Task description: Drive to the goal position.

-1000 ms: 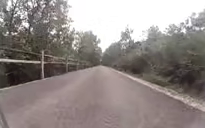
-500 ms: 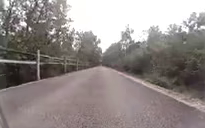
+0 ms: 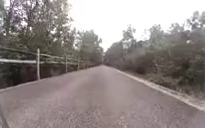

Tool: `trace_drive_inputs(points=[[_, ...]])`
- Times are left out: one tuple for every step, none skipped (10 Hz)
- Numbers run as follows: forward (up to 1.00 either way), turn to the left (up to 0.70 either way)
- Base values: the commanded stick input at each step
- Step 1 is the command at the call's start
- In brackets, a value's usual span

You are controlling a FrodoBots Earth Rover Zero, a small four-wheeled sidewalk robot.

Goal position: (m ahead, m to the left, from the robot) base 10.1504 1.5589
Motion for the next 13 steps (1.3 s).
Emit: trace_drive_inputs(points=[[0.70,0.00],[0.70,0.00],[0.70,0.00],[0.70,0.00],[0.70,0.00],[0.70,0.00],[0.70,0.00],[0.70,0.00],[0.70,0.00],[0.70,0.00],[0.70,0.00],[0.70,0.00],[0.70,0.00]])
